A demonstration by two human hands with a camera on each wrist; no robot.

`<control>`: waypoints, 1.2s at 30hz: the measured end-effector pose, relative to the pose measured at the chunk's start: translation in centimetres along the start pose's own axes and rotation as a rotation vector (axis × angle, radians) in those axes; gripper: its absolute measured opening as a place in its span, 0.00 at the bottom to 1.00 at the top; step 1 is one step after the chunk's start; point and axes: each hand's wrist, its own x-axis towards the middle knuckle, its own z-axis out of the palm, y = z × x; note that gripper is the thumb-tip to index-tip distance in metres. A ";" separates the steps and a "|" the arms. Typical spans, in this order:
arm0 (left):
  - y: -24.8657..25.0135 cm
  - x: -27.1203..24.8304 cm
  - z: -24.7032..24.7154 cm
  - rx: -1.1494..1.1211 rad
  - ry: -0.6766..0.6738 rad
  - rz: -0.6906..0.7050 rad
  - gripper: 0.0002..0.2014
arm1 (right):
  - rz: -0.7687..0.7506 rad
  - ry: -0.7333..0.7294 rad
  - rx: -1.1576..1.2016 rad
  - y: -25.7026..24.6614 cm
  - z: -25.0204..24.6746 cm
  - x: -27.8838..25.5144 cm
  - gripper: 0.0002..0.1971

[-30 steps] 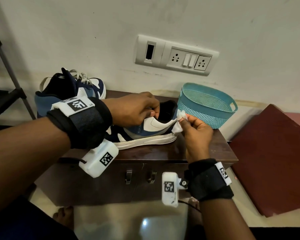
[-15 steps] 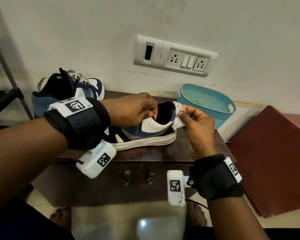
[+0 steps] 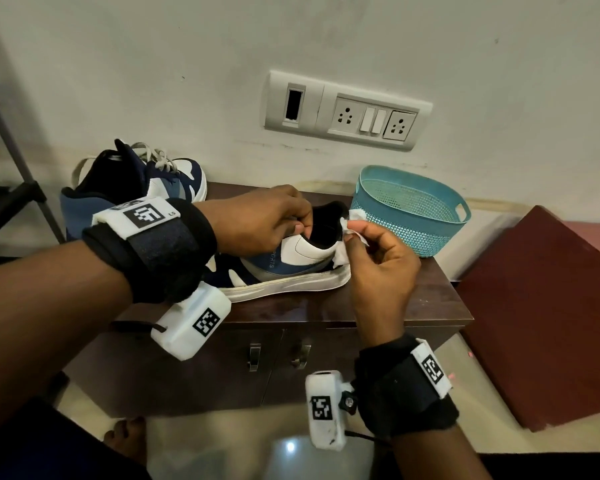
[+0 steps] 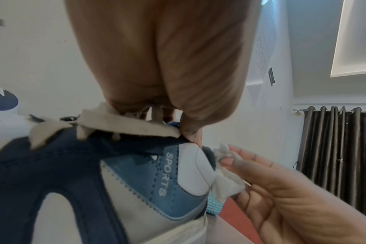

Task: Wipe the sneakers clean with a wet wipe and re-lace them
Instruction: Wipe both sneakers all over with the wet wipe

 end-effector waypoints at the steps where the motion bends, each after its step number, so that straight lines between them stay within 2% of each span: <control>1: 0.0 0.0 0.0 0.001 0.000 0.002 0.10 | 0.005 -0.006 0.003 0.2 -0.4 0.1 0.09; 5: 0.0 0.1 0.1 0.006 -0.012 -0.001 0.09 | 0.047 0.027 -0.010 0.9 -0.9 0.8 0.11; 8: -0.1 0.1 0.1 0.007 -0.002 -0.004 0.09 | -0.097 0.062 -0.072 0.5 0.4 -1.8 0.13; 9: -0.1 0.1 0.0 0.008 0.001 -0.004 0.09 | -0.176 0.018 -0.139 0.4 0.8 -3.1 0.12; 11: 0.0 0.1 -0.1 0.009 0.001 -0.008 0.10 | -0.300 -0.159 -0.247 0.5 1.5 -5.7 0.11; 13: 0.0 0.0 0.0 0.001 -0.002 -0.006 0.10 | -0.344 -0.235 -0.282 0.8 1.2 -6.3 0.12; 15: -0.1 0.0 0.1 -0.001 0.002 0.005 0.10 | -0.317 -0.101 -0.270 1.0 0.1 -4.7 0.13; 17: -0.3 -0.1 0.1 -0.001 0.005 0.012 0.12 | -0.206 0.130 -0.223 1.6 -1.4 -2.3 0.15; 18: -0.3 -0.1 0.2 0.000 0.006 0.011 0.13 | -0.133 0.201 -0.192 2.1 -2.1 -1.1 0.16; 19: -0.3 -0.1 0.2 0.000 0.006 0.009 0.13 | -0.067 0.212 -0.186 2.6 -2.6 -0.1 0.16; 23: -0.2 0.1 0.2 0.014 0.001 0.000 0.10 | 0.103 0.017 -0.293 3.3 -2.1 -0.8 0.11; 27: -0.1 0.3 0.3 0.032 -0.001 -0.017 0.08 | 0.083 -0.103 -0.373 2.3 -1.8 -3.0 0.13; 29: 0.0 0.3 0.3 0.034 -0.008 -0.019 0.08 | 0.148 -0.108 -0.370 2.8 -2.5 -1.7 0.09; 32: 0.1 0.2 0.2 0.030 0.000 -0.019 0.08 | 0.248 -0.008 -0.394 3.5 -2.8 0.4 0.09; 34: 0.0 0.2 0.2 0.028 0.006 -0.019 0.09 | 0.189 0.008 -0.417 3.1 -2.1 -0.8 0.11; 36: -0.1 0.2 0.1 0.028 0.008 -0.018 0.09 | 0.094 -0.078 -0.438 2.4 -1.4 -3.2 0.13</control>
